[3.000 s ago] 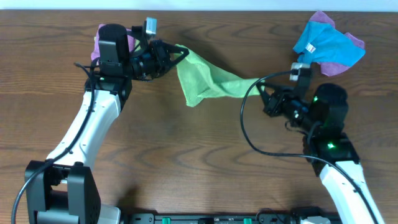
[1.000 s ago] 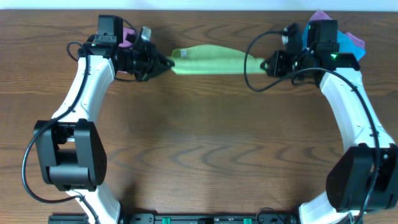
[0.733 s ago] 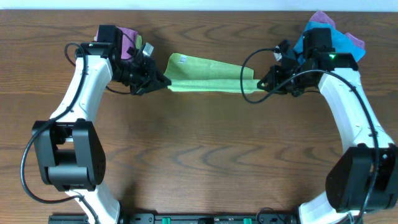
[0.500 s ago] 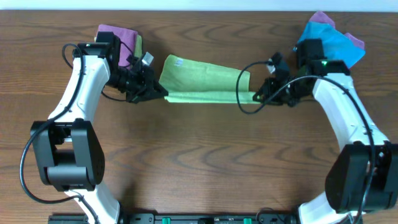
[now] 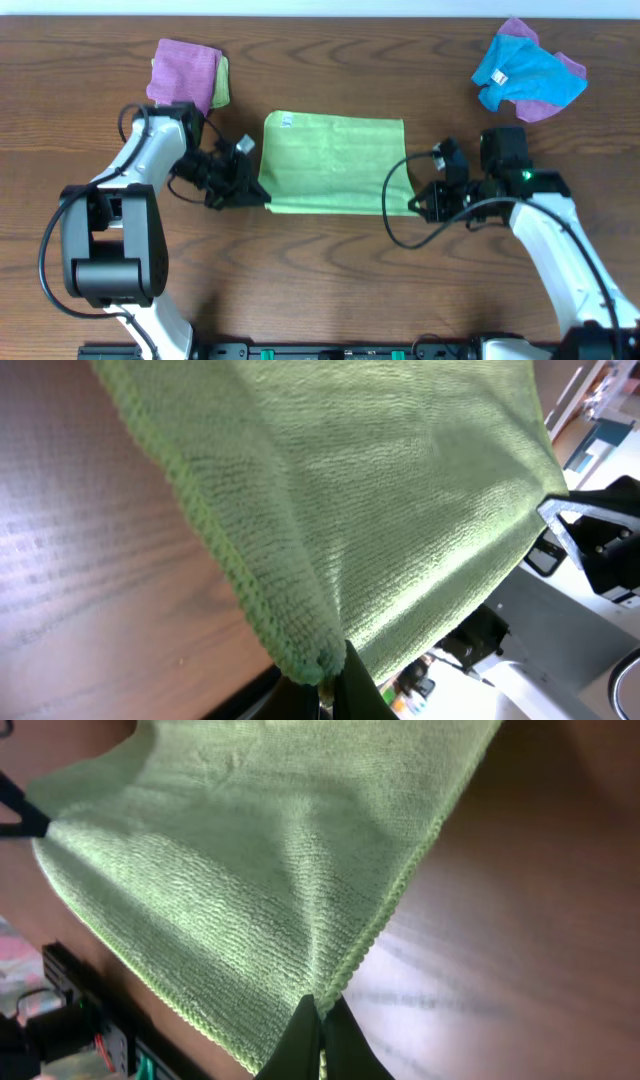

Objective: Fold the cloth
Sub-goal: 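Lay the cloth flat by pulling both grippers back toward the robot, then fold the near edge over toward the far edge with both grippers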

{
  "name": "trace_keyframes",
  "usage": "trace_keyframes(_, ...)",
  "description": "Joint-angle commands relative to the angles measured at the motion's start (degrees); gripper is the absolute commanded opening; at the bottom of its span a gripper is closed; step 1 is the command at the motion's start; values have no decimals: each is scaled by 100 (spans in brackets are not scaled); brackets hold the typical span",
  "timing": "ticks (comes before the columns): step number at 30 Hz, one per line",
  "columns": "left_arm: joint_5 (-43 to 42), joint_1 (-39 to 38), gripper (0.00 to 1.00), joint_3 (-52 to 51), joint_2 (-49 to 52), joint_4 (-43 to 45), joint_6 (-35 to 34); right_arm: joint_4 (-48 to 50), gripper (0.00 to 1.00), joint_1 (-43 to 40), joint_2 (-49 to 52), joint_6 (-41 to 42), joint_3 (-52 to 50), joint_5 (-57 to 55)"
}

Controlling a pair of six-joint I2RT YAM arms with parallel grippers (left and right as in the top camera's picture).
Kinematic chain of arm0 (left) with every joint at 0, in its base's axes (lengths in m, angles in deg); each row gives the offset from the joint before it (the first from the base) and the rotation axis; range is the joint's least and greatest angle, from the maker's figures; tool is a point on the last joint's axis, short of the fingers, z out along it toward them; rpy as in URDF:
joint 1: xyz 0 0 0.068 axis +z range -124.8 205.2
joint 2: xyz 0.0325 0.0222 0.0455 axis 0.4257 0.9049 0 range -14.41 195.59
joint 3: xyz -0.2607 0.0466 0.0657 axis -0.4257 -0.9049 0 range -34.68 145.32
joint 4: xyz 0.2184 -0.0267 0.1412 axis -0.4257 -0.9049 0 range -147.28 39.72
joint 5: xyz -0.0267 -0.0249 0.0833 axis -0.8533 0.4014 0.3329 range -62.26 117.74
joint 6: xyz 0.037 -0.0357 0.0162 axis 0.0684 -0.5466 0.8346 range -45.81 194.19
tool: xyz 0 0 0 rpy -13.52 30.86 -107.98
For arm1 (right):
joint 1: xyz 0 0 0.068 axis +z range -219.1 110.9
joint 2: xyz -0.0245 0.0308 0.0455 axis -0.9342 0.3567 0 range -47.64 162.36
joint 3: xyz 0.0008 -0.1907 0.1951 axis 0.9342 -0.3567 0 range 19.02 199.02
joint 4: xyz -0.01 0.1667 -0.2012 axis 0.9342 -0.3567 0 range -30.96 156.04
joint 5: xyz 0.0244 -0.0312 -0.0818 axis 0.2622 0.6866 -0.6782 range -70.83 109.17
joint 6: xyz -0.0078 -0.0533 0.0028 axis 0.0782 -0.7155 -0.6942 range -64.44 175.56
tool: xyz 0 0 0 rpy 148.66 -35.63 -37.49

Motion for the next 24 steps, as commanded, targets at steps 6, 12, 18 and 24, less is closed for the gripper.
trace_keyframes(6,184,142,6,-1338,-555,470,157,17,1,-133,-588,297,-1080,-728)
trace_keyframes(12,164,144,6,-2094,-1200,664,46,-52,2,-133,-944,321,-1458,-730)
trace_keyframes(18,168,149,6,-2153,-1731,1095,-584,236,1,-133,-1220,393,-1458,-728)
trace_keyframes(24,212,149,6,-2153,-1838,2168,-1657,1309,1,-133,-1215,796,-1458,-780)
